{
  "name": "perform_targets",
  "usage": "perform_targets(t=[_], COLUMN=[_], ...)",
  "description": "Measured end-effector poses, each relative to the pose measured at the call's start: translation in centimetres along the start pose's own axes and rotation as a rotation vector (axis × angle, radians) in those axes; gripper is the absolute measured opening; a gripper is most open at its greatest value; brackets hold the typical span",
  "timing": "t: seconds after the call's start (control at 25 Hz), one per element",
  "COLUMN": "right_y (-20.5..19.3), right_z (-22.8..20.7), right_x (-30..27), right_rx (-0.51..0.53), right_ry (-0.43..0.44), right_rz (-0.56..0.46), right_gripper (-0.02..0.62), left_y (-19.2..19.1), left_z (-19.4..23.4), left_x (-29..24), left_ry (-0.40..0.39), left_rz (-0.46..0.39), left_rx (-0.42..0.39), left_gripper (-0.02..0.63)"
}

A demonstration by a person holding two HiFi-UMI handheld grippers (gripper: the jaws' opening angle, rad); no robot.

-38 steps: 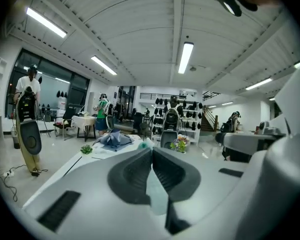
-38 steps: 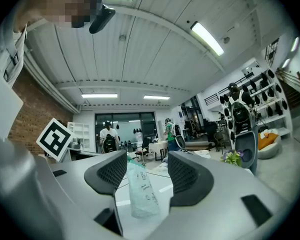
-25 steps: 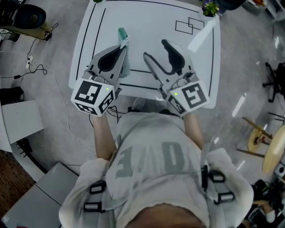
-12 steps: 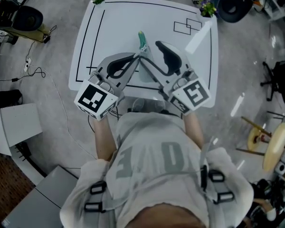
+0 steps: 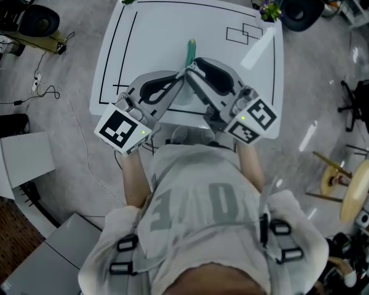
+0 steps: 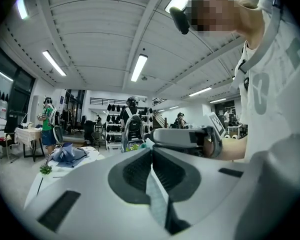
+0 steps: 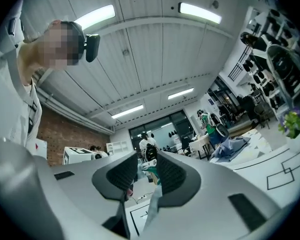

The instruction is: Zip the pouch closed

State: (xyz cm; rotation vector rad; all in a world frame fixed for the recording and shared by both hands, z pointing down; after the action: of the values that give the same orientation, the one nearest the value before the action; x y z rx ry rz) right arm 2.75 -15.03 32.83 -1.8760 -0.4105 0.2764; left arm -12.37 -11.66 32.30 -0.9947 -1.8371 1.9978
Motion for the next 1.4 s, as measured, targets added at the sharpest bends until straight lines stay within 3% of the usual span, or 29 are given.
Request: perform_targets(t=[0.12, 0.4, 0.64, 1.0, 1.4], right_y=[0.2, -0.1, -0.1, -0.1, -0.3], right_z=[-0.1, 0.3, 0.5, -0.6, -3.0], right_x=[0.2, 0.1, 0.5, 2.0, 4.1], right_rx=[-0.031, -0.011, 0.043, 0.151, 0.176], right_ry=[0.012, -0.008, -0.053, -0.202, -0.363], right_rz=[-0.024, -0.013, -0.012, 0.006, 0.016], right_gripper=[0.074, 0.014, 0.011, 0.009, 0.008], left_y=[-0.1, 0.2, 0.2, 0.2, -1.4], left_z=[0.1, -0.2, -0.4, -0.8, 0.6], left_x=[0.1, 0.1, -0.2, -1.0, -0.2], left_ry=[0.012, 0.008, -0.009, -0.060, -0.025], left_rz=[0.006, 0.002, 0.018, 0.053, 0.093], left_rx=[-0.006, 0.007, -0.006, -0.023, -0.009], left_gripper=[0.014, 0.014, 0.014, 0.012, 0.012])
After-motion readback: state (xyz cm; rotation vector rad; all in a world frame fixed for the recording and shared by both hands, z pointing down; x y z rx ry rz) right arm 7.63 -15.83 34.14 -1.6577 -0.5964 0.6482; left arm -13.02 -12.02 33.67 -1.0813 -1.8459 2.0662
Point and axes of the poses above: the fingertips, and each gripper's own axes: x backward along the fingers, z to its left, y out of its top, the point moved 8 cm from there along x, backward along the fingers, and after that the axes turned 9 degrees about z, right-handed, at the moved point
